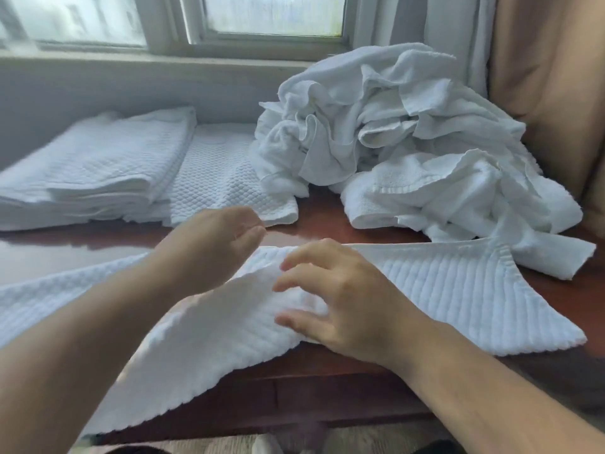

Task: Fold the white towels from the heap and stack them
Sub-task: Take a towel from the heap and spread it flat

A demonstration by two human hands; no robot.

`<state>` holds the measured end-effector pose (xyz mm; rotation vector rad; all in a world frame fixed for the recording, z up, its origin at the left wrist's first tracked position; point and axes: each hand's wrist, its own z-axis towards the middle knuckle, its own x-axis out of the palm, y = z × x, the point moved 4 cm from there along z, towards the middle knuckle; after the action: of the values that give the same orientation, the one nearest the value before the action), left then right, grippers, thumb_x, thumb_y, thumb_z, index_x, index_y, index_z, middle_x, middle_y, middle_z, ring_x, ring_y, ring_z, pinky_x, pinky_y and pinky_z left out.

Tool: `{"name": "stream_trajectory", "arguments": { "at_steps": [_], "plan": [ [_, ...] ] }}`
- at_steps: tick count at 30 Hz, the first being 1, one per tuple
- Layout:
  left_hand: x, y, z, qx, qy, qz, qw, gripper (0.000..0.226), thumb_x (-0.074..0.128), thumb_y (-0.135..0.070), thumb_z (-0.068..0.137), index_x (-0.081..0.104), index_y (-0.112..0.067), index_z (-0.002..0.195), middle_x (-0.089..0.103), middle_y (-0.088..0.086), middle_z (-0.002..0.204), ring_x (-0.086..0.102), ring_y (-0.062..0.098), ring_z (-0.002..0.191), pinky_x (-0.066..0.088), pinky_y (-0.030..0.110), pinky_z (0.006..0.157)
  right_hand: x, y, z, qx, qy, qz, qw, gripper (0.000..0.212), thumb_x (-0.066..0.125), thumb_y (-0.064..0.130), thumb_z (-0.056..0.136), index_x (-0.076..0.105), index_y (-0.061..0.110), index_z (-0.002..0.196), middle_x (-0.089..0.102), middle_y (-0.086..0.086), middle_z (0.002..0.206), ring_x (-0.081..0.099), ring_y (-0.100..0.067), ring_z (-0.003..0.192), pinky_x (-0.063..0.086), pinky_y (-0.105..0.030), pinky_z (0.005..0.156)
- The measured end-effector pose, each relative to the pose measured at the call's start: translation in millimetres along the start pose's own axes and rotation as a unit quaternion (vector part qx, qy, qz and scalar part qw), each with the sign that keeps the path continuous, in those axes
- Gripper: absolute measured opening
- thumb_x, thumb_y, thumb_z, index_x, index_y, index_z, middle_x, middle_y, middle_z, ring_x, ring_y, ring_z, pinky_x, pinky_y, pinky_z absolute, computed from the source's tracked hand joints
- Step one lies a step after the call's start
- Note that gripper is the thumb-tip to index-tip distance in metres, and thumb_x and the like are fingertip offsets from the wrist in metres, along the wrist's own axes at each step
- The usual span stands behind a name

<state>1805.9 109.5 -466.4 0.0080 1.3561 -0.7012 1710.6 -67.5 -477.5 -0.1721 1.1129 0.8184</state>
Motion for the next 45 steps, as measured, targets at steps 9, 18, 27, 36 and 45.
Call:
{"name": "stream_trajectory", "arguments": {
  "at_steps": [9, 18, 27, 36, 45],
  "plan": [
    [-41, 96, -123, -0.095, -0.02, 0.029, 0.995, 0.033, 0.035, -0.057, 0.094, 0.063, -0.042, 0.104, 0.061, -0.025, 0.099, 0.053, -0.007, 0.093, 0.038, 0.018, 0.076, 70, 61, 61, -0.051, 0.129, 0.015, 0.99, 0.094, 0.061, 0.076, 0.075, 0.038, 0.03, 0.153, 0.043, 0.005, 0.15, 0.034, -0.015, 0.14, 0.02, -0.029, 0.116],
    [-32, 144, -159, -0.065, -0.019, -0.068, 0.995, 0.037, 0.039, -0.049, 0.103, 0.074, -0.038, 0.108, 0.06, -0.029, 0.117, 0.051, -0.002, 0.119, 0.04, 0.028, 0.102, 99, 84, 80, -0.197, 0.1, -0.011, 0.975, 0.023, 0.081, 0.042, 0.084, 0.076, 0.025, 0.099, 0.059, 0.005, 0.097, 0.045, -0.01, 0.085, 0.045, -0.027, 0.078],
    [-57, 161, -118, -0.065, 0.087, 0.001, 0.994, 0.045, 0.032, -0.05, 0.105, 0.073, -0.034, 0.117, 0.067, -0.02, 0.123, 0.059, 0.0, 0.113, 0.044, 0.036, 0.105, 106, 69, 103, 0.056, 0.132, 0.154, 0.978, 0.013, 0.066, 0.039, 0.096, 0.061, 0.034, 0.084, 0.062, 0.013, 0.072, 0.058, -0.002, 0.074, 0.041, -0.014, 0.065],
    [-107, 181, -179, -0.163, 0.079, -0.062, 0.982, 0.067, 0.033, -0.09, 0.074, 0.065, -0.045, 0.11, 0.067, -0.025, 0.108, 0.06, -0.005, 0.103, 0.046, 0.031, 0.093, 101, 41, 135, 0.141, 0.151, 0.227, 0.952, 0.016, 0.06, 0.043, 0.098, 0.065, 0.029, 0.094, 0.071, 0.005, 0.091, 0.066, -0.008, 0.085, 0.051, -0.03, 0.08],
    [-130, 188, -173, -0.21, 0.153, -0.093, 0.961, 0.036, 0.074, -0.046, 0.081, 0.065, -0.017, 0.099, 0.07, 0.006, 0.096, 0.067, 0.023, 0.089, 0.051, 0.047, 0.087, 105, 39, 156, 0.126, 0.235, 0.095, 0.959, 0.032, 0.084, 0.043, 0.078, 0.059, 0.034, 0.095, 0.064, 0.01, 0.083, 0.061, -0.002, 0.065, 0.042, -0.015, 0.053]
  ]
}}
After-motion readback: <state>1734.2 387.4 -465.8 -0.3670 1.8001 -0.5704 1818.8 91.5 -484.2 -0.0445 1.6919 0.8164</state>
